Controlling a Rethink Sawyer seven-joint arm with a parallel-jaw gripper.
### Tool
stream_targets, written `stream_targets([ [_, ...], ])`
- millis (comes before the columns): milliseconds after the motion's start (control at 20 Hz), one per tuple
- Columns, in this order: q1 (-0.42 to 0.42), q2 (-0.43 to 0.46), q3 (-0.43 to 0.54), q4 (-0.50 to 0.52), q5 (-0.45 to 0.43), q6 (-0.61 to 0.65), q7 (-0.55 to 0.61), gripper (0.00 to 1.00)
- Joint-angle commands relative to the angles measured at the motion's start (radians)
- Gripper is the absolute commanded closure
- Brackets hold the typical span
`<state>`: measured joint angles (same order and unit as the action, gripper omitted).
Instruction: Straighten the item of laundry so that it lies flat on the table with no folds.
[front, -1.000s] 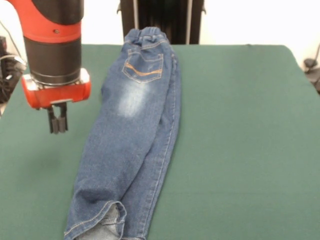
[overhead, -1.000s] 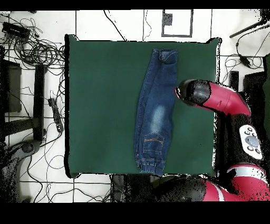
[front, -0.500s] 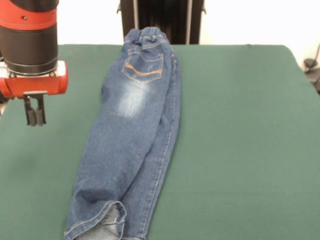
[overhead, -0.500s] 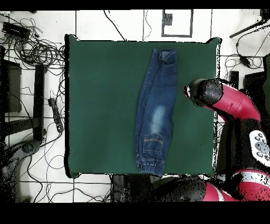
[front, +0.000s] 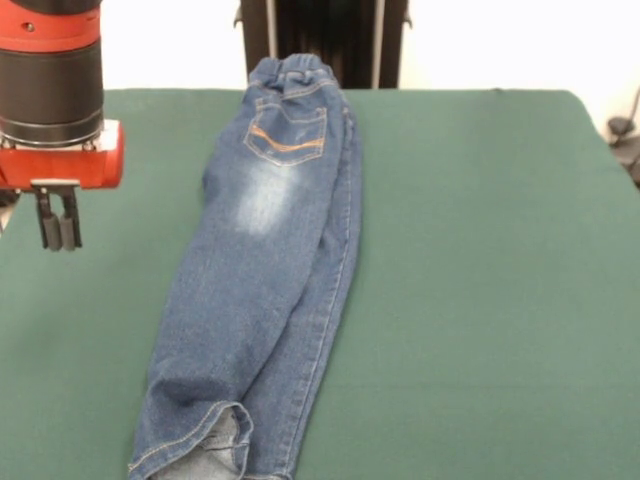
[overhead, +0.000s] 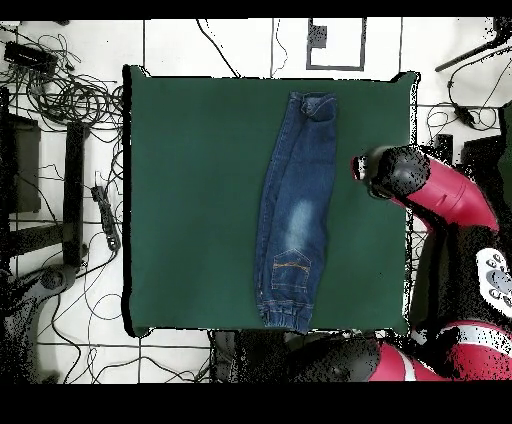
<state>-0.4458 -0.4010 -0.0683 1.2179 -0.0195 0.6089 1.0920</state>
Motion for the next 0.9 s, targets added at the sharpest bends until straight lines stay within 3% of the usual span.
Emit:
stream_targets([
  [50,0.065,0.061,0.006,0.007,0.072,0.122,0.322,1.00],
  [150,0.068,0.064,0.001,0.007,0.079,0.128,0.329,1.00],
  [200,0.071,0.066,-0.003,0.005,0.086,0.123,0.322,0.00],
  [900,0.105,0.097,-0.017,-0.065,0.104,0.140,0.345,0.00],
])
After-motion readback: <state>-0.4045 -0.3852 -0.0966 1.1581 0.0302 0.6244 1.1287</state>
